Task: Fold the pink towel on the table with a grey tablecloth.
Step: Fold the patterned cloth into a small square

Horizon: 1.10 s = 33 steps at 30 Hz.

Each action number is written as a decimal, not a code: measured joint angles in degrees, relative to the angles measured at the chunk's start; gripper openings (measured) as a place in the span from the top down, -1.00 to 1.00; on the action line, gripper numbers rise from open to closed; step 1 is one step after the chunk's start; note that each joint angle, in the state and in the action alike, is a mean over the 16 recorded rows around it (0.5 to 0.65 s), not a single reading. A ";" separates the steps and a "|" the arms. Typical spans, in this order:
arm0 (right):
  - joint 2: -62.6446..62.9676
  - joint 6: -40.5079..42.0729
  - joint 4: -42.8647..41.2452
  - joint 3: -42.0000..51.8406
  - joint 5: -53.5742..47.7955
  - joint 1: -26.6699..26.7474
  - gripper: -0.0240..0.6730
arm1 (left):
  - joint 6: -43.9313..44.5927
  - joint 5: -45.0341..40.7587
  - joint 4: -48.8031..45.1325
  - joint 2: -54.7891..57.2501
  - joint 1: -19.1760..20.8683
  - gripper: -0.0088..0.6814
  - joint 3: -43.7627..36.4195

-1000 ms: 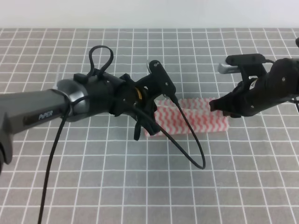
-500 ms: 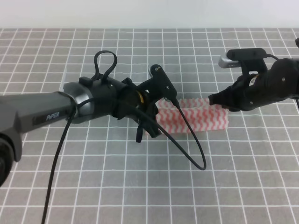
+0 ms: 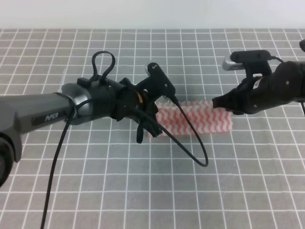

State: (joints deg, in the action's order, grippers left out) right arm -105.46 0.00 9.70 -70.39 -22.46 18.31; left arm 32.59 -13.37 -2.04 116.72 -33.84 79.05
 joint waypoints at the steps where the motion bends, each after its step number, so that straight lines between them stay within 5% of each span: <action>1: -0.11 0.00 0.00 0.00 0.12 0.00 0.98 | -0.14 0.08 0.00 0.13 0.06 0.98 0.00; 33: -1.51 0.00 -0.42 -0.06 3.67 0.03 0.98 | -0.44 -1.99 0.02 3.28 0.31 0.98 4.78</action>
State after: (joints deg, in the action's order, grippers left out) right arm -106.97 0.00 9.28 -70.45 -18.79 18.34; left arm 32.16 -15.36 -2.01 120.00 -33.54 83.84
